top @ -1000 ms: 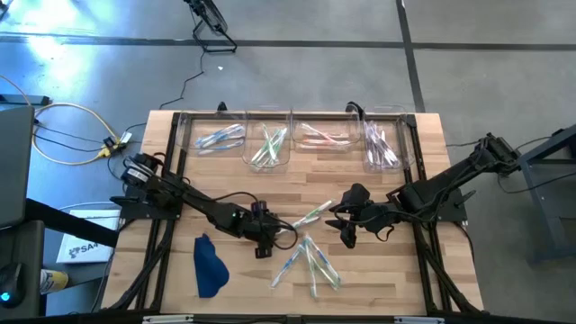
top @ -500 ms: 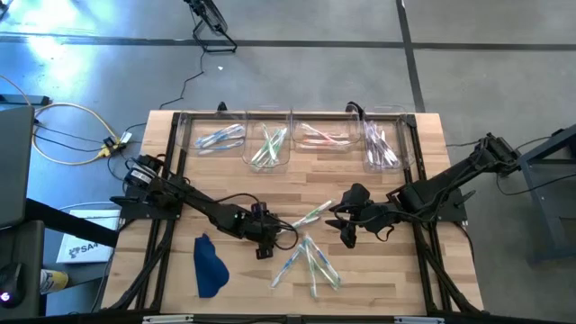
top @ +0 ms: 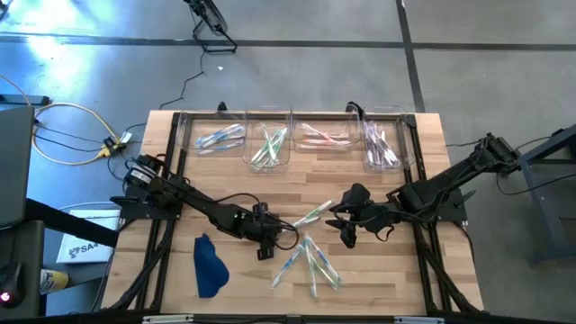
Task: Pick & Place Toothbrushes
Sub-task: Put the purple toothbrush into the right transparent bin
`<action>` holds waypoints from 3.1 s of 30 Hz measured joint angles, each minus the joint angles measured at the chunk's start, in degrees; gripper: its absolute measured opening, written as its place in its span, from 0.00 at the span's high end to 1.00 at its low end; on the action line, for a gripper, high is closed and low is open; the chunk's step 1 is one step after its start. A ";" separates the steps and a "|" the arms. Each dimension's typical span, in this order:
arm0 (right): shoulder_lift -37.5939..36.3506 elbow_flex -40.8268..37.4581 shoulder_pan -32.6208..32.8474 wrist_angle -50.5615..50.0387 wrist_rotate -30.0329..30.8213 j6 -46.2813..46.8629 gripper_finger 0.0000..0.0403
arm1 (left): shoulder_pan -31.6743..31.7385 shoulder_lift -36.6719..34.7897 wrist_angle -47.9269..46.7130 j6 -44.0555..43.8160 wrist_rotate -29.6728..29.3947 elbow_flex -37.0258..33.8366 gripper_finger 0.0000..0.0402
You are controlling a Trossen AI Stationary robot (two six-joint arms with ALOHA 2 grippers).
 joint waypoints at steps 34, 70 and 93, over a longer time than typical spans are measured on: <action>0.00 0.00 0.00 0.11 -0.24 0.44 0.52 | 0.40 -4.12 8.31 2.86 6.25 0.00 1.00; -0.40 0.01 0.00 12.43 -21.47 0.00 0.52 | 8.41 -12.46 17.98 14.48 11.33 0.00 1.00; -13.36 0.02 0.00 12.30 -19.51 -7.60 0.55 | 9.09 -12.41 18.04 15.08 12.91 0.00 1.00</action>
